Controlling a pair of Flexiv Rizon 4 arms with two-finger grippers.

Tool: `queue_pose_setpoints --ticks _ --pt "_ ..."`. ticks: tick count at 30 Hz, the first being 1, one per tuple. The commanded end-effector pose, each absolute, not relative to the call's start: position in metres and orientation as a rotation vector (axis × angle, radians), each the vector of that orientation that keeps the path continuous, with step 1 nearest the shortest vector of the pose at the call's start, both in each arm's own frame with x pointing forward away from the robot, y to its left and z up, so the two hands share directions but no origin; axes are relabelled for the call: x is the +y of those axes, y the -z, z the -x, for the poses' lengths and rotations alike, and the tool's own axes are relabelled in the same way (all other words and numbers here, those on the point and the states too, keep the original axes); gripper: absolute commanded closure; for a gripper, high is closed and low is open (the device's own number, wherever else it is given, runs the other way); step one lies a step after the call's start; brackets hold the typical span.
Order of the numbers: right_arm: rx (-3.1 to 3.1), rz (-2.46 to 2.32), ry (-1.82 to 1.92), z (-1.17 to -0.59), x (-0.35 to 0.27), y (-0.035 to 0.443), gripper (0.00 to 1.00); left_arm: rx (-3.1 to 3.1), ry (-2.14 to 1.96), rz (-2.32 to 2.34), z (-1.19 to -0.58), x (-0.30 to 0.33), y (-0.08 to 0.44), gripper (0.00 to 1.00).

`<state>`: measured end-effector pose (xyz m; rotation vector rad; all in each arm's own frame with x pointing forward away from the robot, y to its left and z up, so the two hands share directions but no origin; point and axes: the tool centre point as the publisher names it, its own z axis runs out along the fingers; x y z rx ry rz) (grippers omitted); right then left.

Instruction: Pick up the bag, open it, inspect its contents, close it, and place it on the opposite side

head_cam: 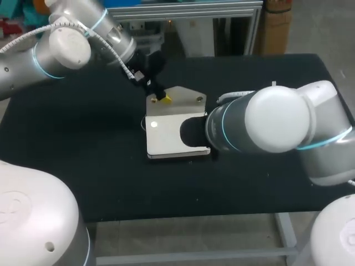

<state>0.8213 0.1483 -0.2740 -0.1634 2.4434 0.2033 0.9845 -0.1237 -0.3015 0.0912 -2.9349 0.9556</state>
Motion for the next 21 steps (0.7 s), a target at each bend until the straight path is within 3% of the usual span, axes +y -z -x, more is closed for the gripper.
queue_pose_setpoints --ticks 1,6,21 --pt "2.470 0.132 -0.186 -0.804 0.148 0.280 0.78 -2.936 -0.967 -0.087 -0.985 -0.123 0.305 1.00" --pt "2.470 0.132 -0.186 -0.804 0.148 0.280 1.00 -2.938 -0.960 -0.077 -0.986 -0.122 0.306 1.00" --pt "2.452 0.153 -0.192 -0.795 0.156 0.291 1.00 -2.938 -0.960 -0.077 -0.986 -0.122 0.306 1.00"
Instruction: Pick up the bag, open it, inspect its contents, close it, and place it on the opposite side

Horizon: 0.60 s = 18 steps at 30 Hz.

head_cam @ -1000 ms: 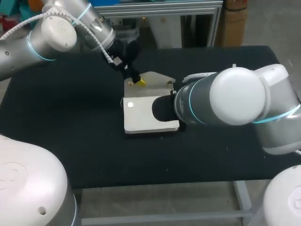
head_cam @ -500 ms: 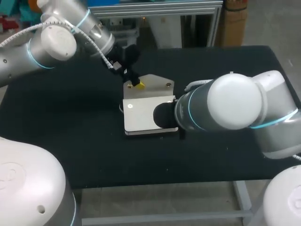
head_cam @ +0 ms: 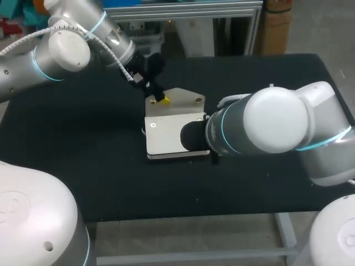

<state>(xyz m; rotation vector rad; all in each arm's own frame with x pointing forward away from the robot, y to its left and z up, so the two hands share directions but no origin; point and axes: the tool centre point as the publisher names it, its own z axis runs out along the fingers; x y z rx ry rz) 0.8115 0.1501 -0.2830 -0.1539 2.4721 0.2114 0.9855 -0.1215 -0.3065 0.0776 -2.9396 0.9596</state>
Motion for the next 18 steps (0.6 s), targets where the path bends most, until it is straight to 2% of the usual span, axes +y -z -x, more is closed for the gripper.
queue_pose_setpoints --ticks 1,6,8,12,16,18 --pt "2.452 0.156 -0.184 -0.792 0.156 0.296 1.00 -2.938 -0.960 -0.077 -0.986 -0.122 0.306 1.00" --pt "2.457 0.150 -0.138 -0.781 0.153 0.312 1.00 -2.953 -0.958 -0.057 -0.986 -0.124 0.309 1.00" --pt "2.448 0.153 -0.119 -0.779 0.152 0.315 0.84 -2.956 -0.963 -0.047 -0.986 -0.124 0.310 1.00" --pt "2.441 0.156 -0.109 -0.777 0.150 0.321 0.67 -2.952 -0.968 -0.028 -0.986 -0.124 0.313 1.00" --pt "2.453 0.151 -0.107 -0.776 0.147 0.329 0.62 -2.944 -0.965 -0.021 -0.987 -0.125 0.317 1.00" --pt "2.453 0.147 -0.086 -0.776 0.145 0.335 0.55 -2.939 -0.957 -0.012 -0.987 -0.125 0.318 1.00"
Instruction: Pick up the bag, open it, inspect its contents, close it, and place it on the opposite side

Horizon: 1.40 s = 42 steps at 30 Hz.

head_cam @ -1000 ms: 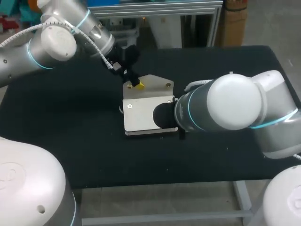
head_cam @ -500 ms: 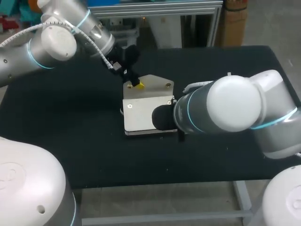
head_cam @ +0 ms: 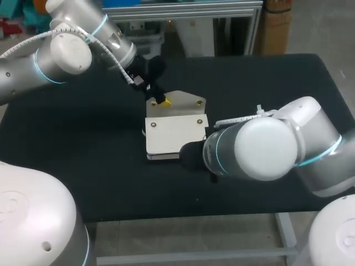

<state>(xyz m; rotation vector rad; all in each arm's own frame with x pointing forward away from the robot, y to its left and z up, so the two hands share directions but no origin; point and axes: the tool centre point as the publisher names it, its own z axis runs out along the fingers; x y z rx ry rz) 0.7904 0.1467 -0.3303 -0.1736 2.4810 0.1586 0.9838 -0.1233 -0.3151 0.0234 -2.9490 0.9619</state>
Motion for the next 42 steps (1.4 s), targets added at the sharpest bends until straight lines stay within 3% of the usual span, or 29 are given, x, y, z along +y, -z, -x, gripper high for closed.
queue_pose_setpoints --ticks 1,25,42 --pt "2.453 0.146 -0.083 -0.777 0.143 0.338 0.53 -2.938 -0.953 -0.008 -0.987 -0.125 0.319 1.00" --pt "2.415 0.143 -0.101 -0.816 0.151 0.369 0.53 -2.878 -0.951 0.078 -0.979 -0.129 0.334 1.00" --pt "2.407 0.102 -0.113 -0.831 0.153 0.375 0.67 -2.852 -0.930 0.112 -0.977 -0.130 0.342 1.00"
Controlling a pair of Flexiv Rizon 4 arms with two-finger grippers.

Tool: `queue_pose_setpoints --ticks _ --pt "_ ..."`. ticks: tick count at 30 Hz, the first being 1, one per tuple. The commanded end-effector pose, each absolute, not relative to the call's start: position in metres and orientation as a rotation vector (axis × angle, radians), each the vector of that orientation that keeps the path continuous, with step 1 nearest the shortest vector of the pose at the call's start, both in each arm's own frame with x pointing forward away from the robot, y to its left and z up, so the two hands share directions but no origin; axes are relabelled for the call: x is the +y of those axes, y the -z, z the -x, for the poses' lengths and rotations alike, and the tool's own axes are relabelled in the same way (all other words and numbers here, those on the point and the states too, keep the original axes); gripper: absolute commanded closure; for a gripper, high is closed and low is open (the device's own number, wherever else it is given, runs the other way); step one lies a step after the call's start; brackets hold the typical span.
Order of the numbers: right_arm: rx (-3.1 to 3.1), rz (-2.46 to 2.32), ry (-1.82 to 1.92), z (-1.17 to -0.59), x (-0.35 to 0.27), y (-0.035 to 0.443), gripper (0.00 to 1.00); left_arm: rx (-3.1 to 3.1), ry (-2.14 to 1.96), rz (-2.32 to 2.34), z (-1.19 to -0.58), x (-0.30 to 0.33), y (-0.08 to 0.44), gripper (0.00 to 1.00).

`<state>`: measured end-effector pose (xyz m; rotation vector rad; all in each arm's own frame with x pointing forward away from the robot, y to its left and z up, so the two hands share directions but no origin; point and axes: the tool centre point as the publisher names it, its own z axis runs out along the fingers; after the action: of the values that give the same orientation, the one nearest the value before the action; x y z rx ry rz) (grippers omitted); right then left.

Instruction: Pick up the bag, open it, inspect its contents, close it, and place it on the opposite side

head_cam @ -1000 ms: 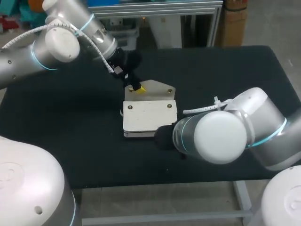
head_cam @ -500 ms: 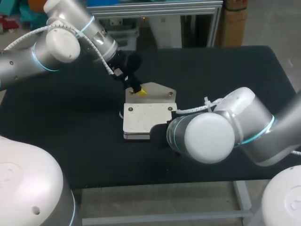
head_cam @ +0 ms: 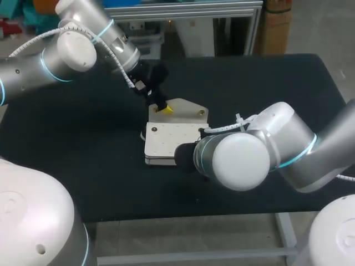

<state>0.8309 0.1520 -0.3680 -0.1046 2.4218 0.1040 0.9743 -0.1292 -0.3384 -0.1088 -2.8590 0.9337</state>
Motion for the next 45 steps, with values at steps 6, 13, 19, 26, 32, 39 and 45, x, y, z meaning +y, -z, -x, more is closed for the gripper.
queue_pose_setpoints --ticks 6,13,19,26,32,39,45 --pt "2.406 0.093 -0.116 -0.833 0.154 0.377 1.00 -2.844 -0.930 0.109 -0.977 -0.129 0.344 1.00" --pt "2.408 0.079 -0.115 -0.834 0.153 0.379 1.00 -2.879 -0.950 0.166 -0.970 -0.126 0.346 1.00" --pt "2.421 0.033 -0.102 -0.834 0.150 0.382 1.00 -2.958 -0.981 0.316 -0.952 -0.129 0.346 1.00" --pt "2.421 0.026 -0.103 -0.834 0.149 0.381 1.00 -3.065 -1.016 0.490 -0.933 -0.130 0.352 1.00" --pt "2.421 0.026 -0.103 -0.834 0.149 0.381 1.00 -3.082 -1.079 0.642 -0.920 -0.126 0.358 1.00" --pt "2.421 0.026 -0.103 -0.834 0.149 0.381 1.00 -3.051 -1.023 0.849 -0.904 -0.128 0.365 1.00" --pt "2.421 0.026 -0.103 -0.834 0.149 0.381 1.00 -3.012 -0.908 0.955 -0.896 -0.135 0.376 1.00"
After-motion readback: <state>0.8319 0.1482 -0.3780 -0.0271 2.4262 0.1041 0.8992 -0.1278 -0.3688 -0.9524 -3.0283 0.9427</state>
